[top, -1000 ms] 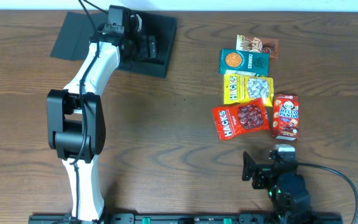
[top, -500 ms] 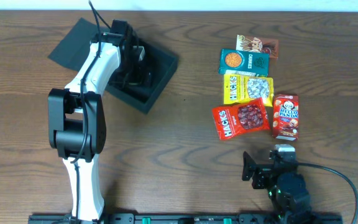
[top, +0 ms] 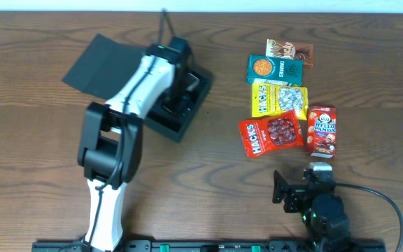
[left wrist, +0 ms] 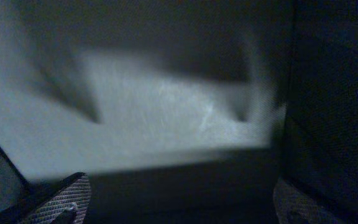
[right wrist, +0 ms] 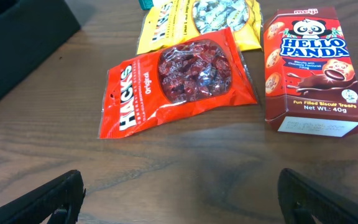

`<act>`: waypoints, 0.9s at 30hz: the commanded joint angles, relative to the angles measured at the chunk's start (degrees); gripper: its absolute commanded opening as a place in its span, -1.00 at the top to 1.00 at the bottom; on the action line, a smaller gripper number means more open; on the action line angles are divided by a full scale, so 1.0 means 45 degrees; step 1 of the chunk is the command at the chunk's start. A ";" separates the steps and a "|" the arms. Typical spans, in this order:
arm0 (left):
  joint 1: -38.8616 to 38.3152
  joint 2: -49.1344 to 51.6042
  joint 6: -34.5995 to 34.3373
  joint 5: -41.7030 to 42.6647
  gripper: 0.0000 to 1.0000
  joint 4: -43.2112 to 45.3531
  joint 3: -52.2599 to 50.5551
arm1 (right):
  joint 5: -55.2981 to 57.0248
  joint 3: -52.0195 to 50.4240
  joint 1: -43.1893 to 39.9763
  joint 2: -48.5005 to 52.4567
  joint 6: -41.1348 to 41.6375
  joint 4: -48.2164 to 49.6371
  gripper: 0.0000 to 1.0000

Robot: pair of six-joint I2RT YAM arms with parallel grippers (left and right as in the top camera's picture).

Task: Pack container
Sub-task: 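Drag the black box with the left gripper, rotating it toward center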

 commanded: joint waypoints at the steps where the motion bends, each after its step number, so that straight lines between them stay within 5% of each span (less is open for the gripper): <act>1: -0.0695 0.0228 0.1107 -0.0500 -0.91 -0.0146 -0.0121 | 0.0044 -0.0141 -0.0092 -0.0078 -0.0049 -0.0010 -0.98; 10: -0.1681 0.0214 0.1141 -0.0971 -0.91 -0.0534 -0.0121 | 0.0044 -0.0136 -0.0092 -0.0078 -0.0049 -0.0010 -0.99; 20: -0.0908 -0.1413 -0.5824 0.0364 -0.91 0.0845 -0.0073 | 0.0044 -0.0141 -0.0092 -0.0078 -0.0049 -0.0010 -0.99; 25: 0.0199 -0.3128 -1.1268 0.1156 -0.91 0.1345 -0.0073 | 0.0049 -0.0141 -0.0092 -0.0078 -0.0049 -0.0010 -0.98; 27: 0.0525 -0.3405 -1.1414 0.2472 -0.90 0.1360 -0.0073 | 0.0044 -0.0141 -0.0092 -0.0078 -0.0049 -0.0010 -0.99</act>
